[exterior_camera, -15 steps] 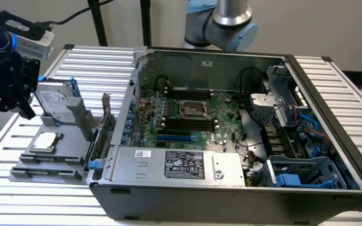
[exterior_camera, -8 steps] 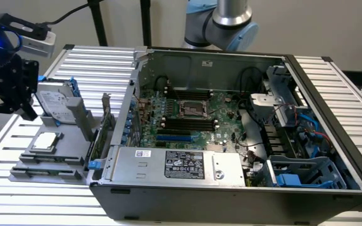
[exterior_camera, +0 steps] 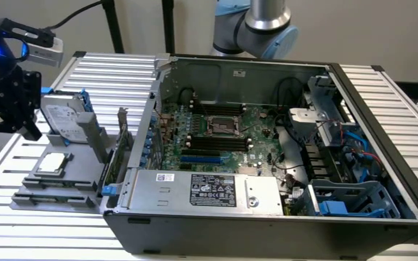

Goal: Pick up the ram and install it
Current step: 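Pick up the ram and move it above insertion slot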

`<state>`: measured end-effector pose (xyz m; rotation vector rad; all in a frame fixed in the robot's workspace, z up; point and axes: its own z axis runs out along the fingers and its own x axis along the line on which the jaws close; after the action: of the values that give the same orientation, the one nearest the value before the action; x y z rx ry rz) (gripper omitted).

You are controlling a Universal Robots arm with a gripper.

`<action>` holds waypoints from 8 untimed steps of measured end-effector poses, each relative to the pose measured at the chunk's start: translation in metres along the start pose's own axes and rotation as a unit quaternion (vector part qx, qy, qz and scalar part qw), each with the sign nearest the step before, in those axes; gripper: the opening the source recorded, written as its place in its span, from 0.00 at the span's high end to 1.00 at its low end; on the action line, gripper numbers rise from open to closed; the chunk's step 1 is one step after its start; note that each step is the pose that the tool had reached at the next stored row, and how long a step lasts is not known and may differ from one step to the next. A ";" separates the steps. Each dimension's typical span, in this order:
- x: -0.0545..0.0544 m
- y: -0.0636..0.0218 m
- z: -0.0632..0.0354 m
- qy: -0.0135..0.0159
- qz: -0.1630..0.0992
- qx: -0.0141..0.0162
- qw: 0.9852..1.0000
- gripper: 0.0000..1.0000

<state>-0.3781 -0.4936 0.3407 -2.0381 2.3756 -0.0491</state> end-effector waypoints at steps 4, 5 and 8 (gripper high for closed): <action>0.002 0.0051 0.0030 0.001 -0.003 -0.004 1.000 0.89; 0.003 0.0057 0.0036 0.001 -0.003 -0.005 1.000 0.89; 0.005 0.0062 0.0062 0.001 -0.007 -0.011 1.000 0.89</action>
<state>-0.3849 -0.4979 0.3344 -2.0653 2.3738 -0.0272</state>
